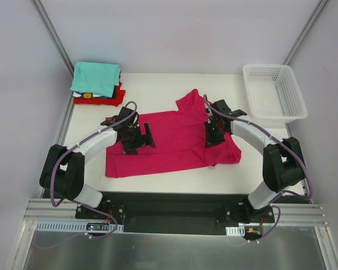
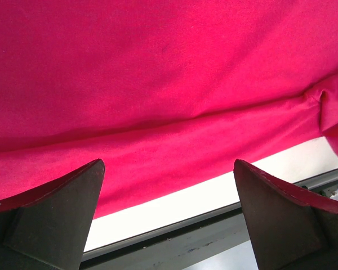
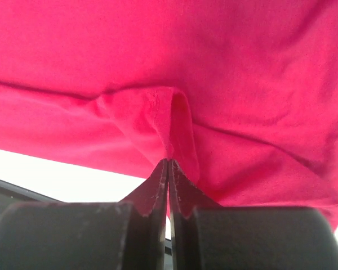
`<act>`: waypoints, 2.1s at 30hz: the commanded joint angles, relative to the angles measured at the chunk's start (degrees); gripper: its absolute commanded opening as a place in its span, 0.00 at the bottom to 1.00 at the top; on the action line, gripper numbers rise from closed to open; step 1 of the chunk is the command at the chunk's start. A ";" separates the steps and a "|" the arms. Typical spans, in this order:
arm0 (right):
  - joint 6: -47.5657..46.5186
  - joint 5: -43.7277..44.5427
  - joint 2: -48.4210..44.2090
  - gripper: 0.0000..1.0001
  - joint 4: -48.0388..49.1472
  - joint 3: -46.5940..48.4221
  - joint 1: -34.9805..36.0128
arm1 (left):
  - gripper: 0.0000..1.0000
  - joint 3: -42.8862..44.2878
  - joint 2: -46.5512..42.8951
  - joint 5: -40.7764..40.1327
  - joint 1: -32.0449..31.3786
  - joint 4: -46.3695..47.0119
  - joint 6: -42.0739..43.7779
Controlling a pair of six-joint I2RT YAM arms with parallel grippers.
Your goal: Fold and stack the t-shirts
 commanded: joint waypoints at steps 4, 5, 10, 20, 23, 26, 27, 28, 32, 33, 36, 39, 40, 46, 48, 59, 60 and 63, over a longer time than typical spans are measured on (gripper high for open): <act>-2.60 3.06 3.42 0.03 -3.80 9.30 0.97 | 0.99 1.78 0.46 1.35 0.07 -0.75 0.67; -2.60 2.97 4.21 0.03 -3.98 11.75 1.06 | 0.99 1.87 0.55 1.35 0.07 -0.75 0.67; -4.53 2.70 9.92 0.01 -5.56 17.91 1.85 | 0.99 1.78 0.02 1.26 0.07 -0.84 1.11; -11.74 -1.17 15.46 0.01 -3.72 23.28 3.87 | 0.99 1.78 0.64 1.35 0.07 -0.93 1.11; -12.79 0.76 15.73 0.01 -2.75 22.76 4.14 | 0.99 1.87 0.64 1.35 0.07 -1.01 1.20; -14.20 0.24 15.91 0.01 -1.61 22.41 4.14 | 0.99 1.87 0.55 1.44 0.07 -1.01 1.20; -14.55 0.15 16.08 0.01 -0.82 22.23 4.14 | 0.99 1.95 0.55 1.44 0.07 -1.01 1.20; -14.38 0.50 16.26 0.01 -0.55 22.14 4.23 | 0.99 1.96 0.55 1.44 0.07 -1.10 1.20; -12.71 2.00 17.31 0.24 -0.90 22.84 3.88 | 0.99 2.04 0.55 1.53 0.07 -1.19 1.20; -12.36 1.91 17.14 0.35 -0.90 22.84 3.79 | 0.99 2.13 0.55 1.53 0.07 -1.10 1.20; -10.43 1.82 16.09 0.57 0.23 21.45 2.91 | 0.99 2.83 1.69 2.23 -0.02 -1.10 1.20; -7.97 0.51 13.80 0.59 2.08 19.17 0.37 | 0.99 6.87 4.67 3.11 -0.46 -0.75 1.82; -7.18 0.24 13.19 0.58 2.43 18.63 -0.42 | 0.99 9.57 5.55 3.28 -0.54 -0.49 1.99; -5.94 2.26 9.14 0.57 1.47 16.87 -3.77 | 0.96 19.43 14.95 12.76 -2.21 7.67 0.94; -5.24 2.17 8.09 0.56 1.56 16.26 -5.00 | 0.93 21.46 19.69 15.66 -3.18 12.67 -1.08; -2.51 -0.28 2.91 0.54 2.26 10.20 -8.16 | 0.73 19.10 32.27 32.02 -4.85 47.89 -18.74; -2.17 -0.72 2.55 0.54 3.05 9.41 -8.25 | 0.72 18.57 32.45 32.55 -4.94 49.68 -20.92; -2.07 -1.43 1.93 0.54 3.84 7.29 -9.04 | 0.69 16.46 33.41 33.17 -5.03 57.40 -25.23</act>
